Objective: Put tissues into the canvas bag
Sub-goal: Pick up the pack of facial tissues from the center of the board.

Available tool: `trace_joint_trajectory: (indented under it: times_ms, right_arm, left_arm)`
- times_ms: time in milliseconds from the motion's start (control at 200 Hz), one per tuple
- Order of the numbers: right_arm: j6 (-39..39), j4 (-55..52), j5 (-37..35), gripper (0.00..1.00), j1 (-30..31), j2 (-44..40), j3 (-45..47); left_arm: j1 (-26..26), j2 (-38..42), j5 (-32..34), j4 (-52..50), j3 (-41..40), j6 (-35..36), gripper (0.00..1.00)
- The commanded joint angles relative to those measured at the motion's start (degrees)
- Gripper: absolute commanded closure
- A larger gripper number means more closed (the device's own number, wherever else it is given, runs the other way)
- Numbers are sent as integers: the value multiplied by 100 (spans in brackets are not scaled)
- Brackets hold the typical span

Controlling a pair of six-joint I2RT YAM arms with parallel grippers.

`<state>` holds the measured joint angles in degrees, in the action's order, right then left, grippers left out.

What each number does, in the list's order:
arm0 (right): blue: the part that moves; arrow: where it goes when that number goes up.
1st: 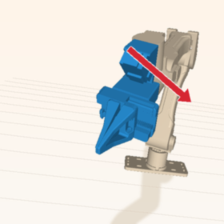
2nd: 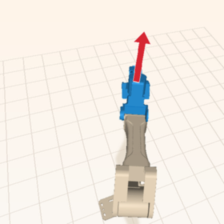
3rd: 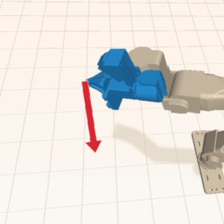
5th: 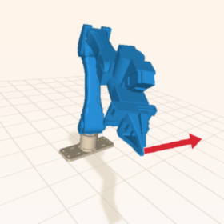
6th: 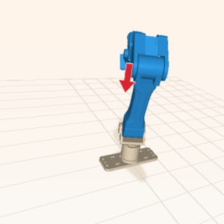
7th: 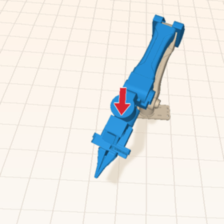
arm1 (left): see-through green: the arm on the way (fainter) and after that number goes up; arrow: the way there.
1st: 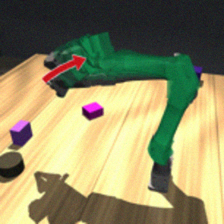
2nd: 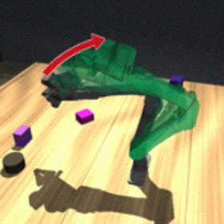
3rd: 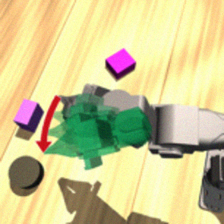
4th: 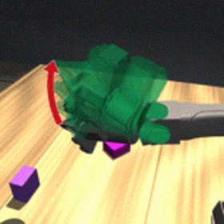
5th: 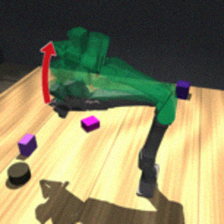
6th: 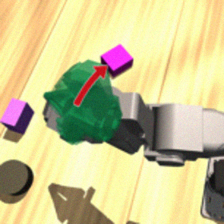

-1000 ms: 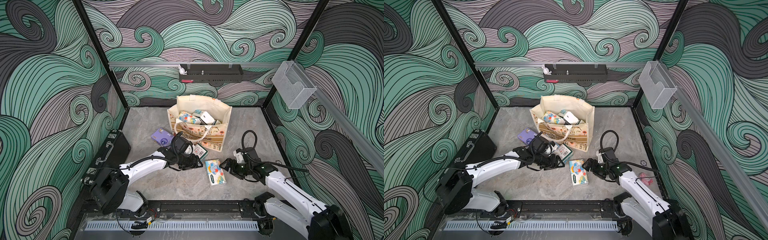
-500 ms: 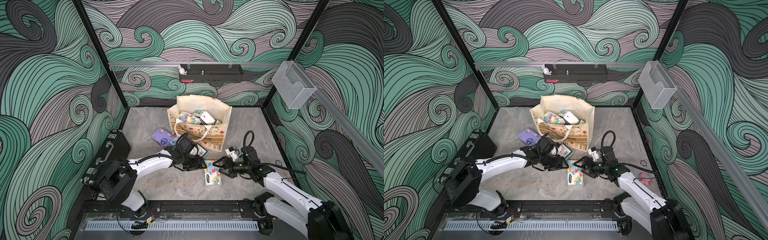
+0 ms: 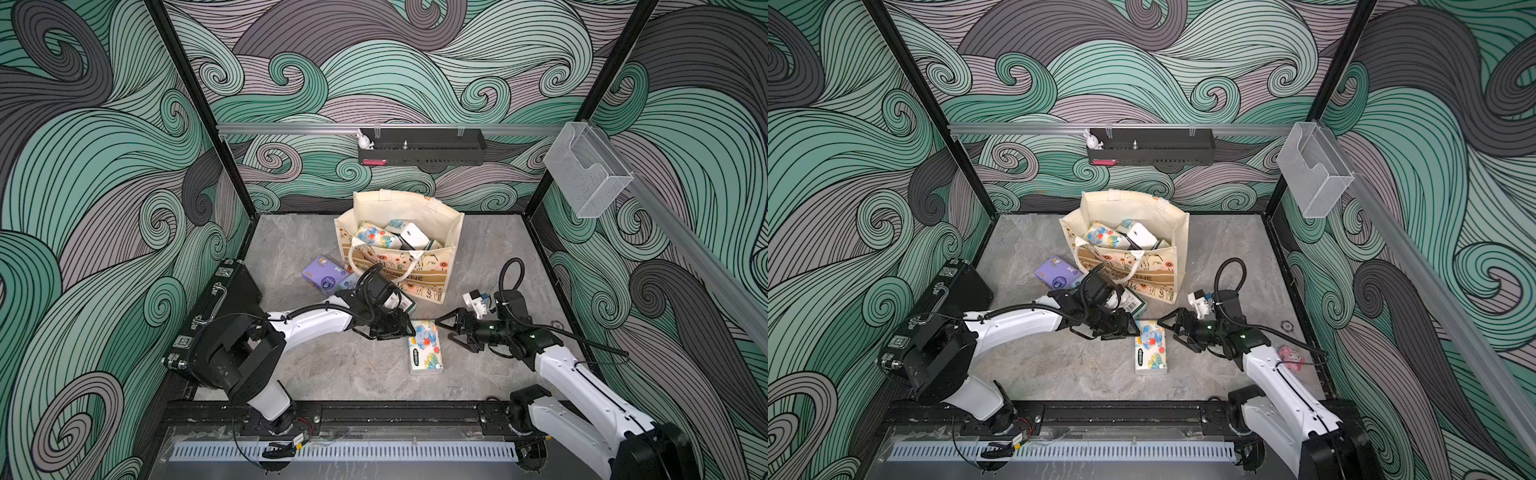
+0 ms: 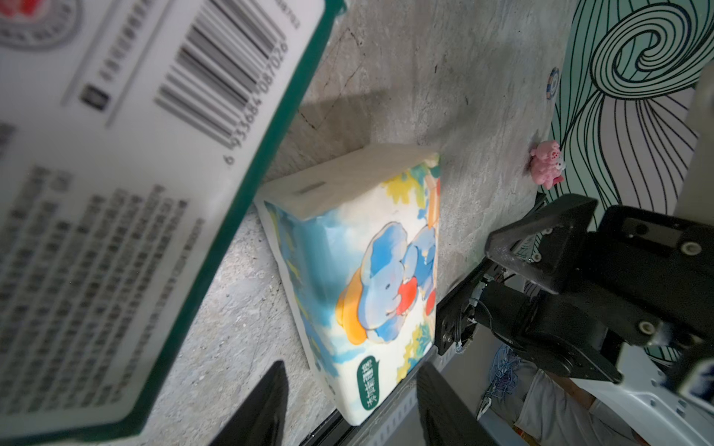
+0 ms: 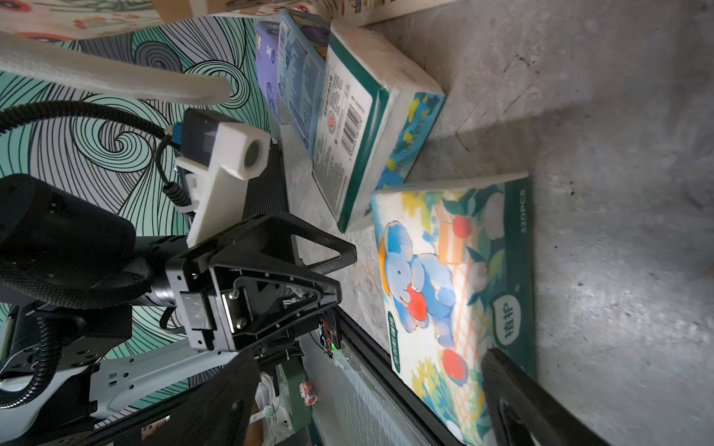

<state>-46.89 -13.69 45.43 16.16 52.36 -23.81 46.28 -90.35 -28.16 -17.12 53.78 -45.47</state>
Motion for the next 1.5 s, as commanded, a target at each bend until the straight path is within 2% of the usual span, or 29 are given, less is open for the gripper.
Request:
trace_joint_trajectory:
  times_ms: [0,265,545,856,996,1146,1496]
  right_arm:
    - [187,-144,93,9,-102,39,183]
    - [-151,690,219,8,-113,285,544]
    - [-83,860,336,8,-113,635,577]
    - [-153,1082,283,7,-110,717,746]
    - [104,1032,301,7,-108,920,723]
    - [295,1057,384,7,-109,1324,710]
    - [5,1831,525,7,8,1954,779]
  left_arm:
    - [55,-145,-74,21,126,32,45]
    - [126,-225,20,-72,221,45,46]
    - [185,-383,-58,34,246,-23,55]
    - [256,-574,-20,90,200,-49,56]
    - [257,-650,-58,126,164,2,68]
    - [250,-662,-59,113,38,49,74]
    - [258,-512,4,139,-340,63,80]
